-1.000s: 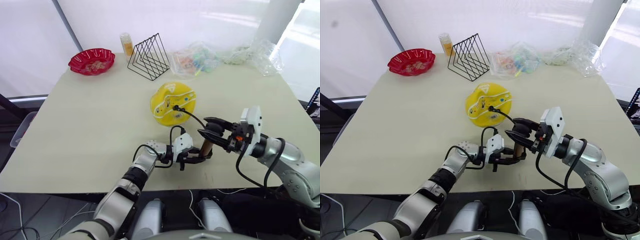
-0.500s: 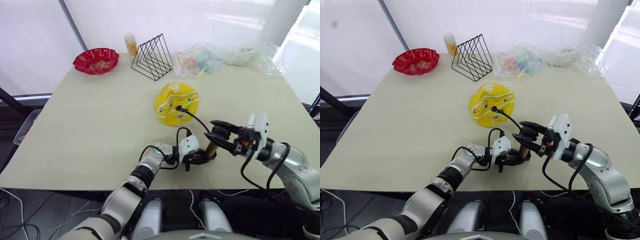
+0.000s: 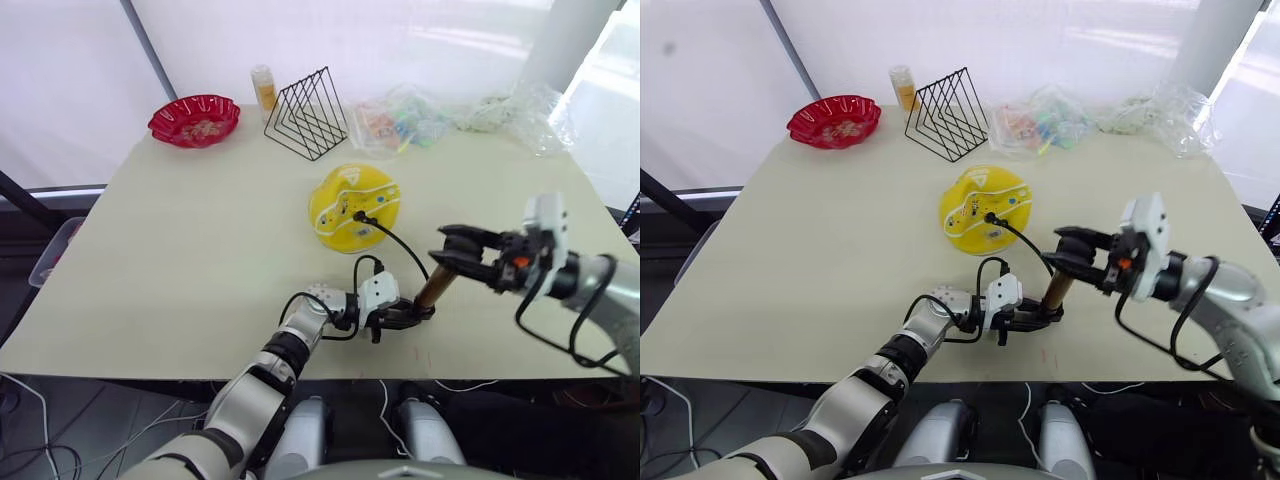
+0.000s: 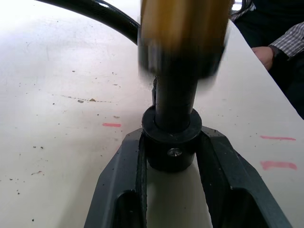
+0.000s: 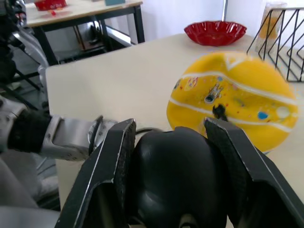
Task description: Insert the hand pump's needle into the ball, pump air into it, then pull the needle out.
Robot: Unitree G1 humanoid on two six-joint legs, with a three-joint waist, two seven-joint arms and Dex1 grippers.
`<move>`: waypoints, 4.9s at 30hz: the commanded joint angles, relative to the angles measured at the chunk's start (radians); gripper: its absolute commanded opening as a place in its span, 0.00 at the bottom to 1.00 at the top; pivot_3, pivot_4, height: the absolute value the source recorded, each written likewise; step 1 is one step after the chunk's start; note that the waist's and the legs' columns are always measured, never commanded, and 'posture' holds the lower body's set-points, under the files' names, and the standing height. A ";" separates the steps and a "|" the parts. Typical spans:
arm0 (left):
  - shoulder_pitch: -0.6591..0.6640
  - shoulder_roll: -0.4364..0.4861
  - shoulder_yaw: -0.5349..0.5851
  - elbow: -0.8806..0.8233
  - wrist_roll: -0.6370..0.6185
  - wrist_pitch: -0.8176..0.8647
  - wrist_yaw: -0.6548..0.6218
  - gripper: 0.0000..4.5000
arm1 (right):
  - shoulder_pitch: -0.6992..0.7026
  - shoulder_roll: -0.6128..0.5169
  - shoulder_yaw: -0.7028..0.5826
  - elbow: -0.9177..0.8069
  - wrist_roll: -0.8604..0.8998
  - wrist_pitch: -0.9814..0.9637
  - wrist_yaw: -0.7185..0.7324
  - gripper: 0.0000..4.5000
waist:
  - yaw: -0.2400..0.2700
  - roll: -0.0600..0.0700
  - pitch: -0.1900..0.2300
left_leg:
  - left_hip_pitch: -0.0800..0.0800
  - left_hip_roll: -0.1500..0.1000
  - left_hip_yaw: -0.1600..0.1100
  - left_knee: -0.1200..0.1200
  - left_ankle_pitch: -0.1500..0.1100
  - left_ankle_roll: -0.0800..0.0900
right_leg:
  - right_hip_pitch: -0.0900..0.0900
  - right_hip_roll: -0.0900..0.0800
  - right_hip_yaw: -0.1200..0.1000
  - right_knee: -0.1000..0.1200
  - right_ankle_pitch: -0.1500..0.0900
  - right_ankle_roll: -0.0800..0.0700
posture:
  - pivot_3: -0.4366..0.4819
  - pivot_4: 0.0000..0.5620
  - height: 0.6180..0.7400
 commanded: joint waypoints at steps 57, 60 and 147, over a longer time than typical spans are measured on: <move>0.010 -0.012 -0.044 0.252 0.139 -0.170 0.097 0.22 | 0.098 -0.001 -0.018 -0.156 0.190 0.148 -0.223 0.40 | 0.004 -0.013 -0.024 | 0.004 0.000 -0.001 0.000 -0.003 0.004 | 0.008 -0.004 -0.003 -0.006 0.000 0.001 | 0.48 0.27 0.97; 0.012 -0.011 -0.047 0.258 0.141 -0.170 0.095 0.22 | 0.147 0.044 0.063 -0.087 0.055 0.085 -0.191 0.40 | 0.004 -0.016 -0.029 | 0.005 0.000 -0.002 0.000 -0.003 0.005 | 0.008 -0.004 -0.004 -0.007 0.000 0.001 | 0.48 0.27 0.97; 0.035 0.009 -0.083 0.296 0.200 -0.176 0.084 0.22 | -0.095 -0.173 -0.213 0.003 0.299 0.243 -0.152 0.40 | 0.004 -0.008 -0.022 | 0.000 -0.003 -0.014 -0.002 -0.005 0.007 | 0.016 -0.012 -0.020 -0.021 0.000 0.003 | 0.48 0.27 0.97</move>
